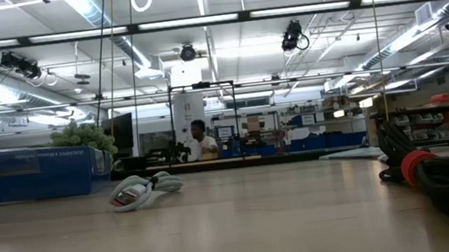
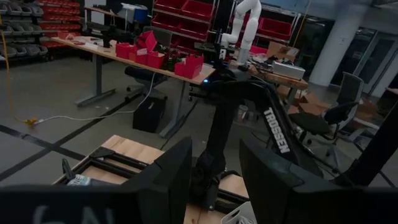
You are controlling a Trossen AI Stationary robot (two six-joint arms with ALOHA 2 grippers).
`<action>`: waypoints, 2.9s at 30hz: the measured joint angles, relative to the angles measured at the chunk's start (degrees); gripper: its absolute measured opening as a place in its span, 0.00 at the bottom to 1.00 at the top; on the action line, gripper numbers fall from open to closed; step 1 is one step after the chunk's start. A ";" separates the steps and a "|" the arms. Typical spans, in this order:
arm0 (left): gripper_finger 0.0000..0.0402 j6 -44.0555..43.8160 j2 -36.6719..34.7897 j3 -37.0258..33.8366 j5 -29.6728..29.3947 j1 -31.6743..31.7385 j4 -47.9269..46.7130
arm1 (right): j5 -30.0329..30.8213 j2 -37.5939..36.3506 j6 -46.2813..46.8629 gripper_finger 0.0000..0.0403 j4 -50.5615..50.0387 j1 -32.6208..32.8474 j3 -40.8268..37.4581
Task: Pick and place USB-C Cables
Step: Put the white charger cable into the white bin, then put the blue charger cable into the white bin
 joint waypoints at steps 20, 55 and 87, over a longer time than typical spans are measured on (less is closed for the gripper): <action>0.35 -12.63 0.61 -0.34 4.35 -1.28 -17.82 | 3.48 -12.31 11.88 0.59 -8.99 -0.02 4.73; 0.52 -42.25 24.87 -0.50 12.22 -13.28 -33.21 | 49.07 -27.77 20.72 0.59 -15.84 -11.56 17.88; 0.34 -55.81 4.84 -40.18 24.79 -6.43 -21.21 | 48.02 -26.91 25.48 0.59 -11.33 -11.54 17.86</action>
